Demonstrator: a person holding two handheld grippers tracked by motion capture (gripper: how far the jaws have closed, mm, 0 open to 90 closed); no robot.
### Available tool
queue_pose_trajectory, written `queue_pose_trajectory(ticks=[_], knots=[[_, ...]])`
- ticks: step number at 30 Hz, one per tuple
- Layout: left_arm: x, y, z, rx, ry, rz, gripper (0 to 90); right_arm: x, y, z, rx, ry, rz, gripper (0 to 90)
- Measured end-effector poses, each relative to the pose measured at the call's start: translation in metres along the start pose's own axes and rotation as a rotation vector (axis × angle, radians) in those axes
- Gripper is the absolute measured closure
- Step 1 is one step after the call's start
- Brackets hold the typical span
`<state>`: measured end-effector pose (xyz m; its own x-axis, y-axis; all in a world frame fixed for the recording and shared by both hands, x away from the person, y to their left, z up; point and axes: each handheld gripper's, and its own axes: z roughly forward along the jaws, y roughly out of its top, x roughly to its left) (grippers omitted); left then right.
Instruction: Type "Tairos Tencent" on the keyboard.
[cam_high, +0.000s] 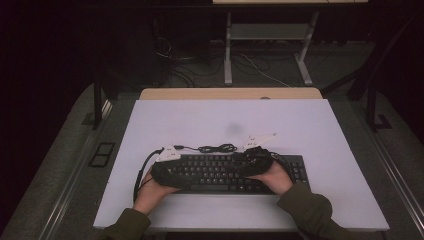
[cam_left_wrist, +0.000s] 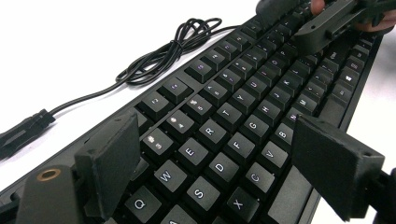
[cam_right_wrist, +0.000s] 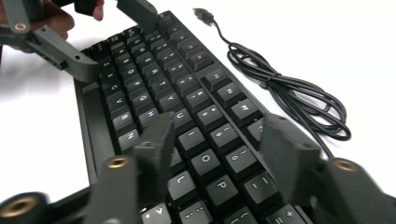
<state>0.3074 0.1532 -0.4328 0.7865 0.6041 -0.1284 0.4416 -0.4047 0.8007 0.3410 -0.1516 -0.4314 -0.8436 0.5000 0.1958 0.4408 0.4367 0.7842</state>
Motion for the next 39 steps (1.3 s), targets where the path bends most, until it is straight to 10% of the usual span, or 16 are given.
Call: queue_pose_trajectory(ticks=[18, 39], knots=[[0.002, 0.0, -0.006, -0.014, -0.002, 0.003, 27.0, -0.005, -0.002, -0.003, -0.072, -0.031, 0.011, 21.1], [0.011, -0.004, -0.019, 0.006, -0.01, 0.019, 71.0, -0.007, -0.002, -0.005, -0.072, -0.039, 0.014, 21.4]])
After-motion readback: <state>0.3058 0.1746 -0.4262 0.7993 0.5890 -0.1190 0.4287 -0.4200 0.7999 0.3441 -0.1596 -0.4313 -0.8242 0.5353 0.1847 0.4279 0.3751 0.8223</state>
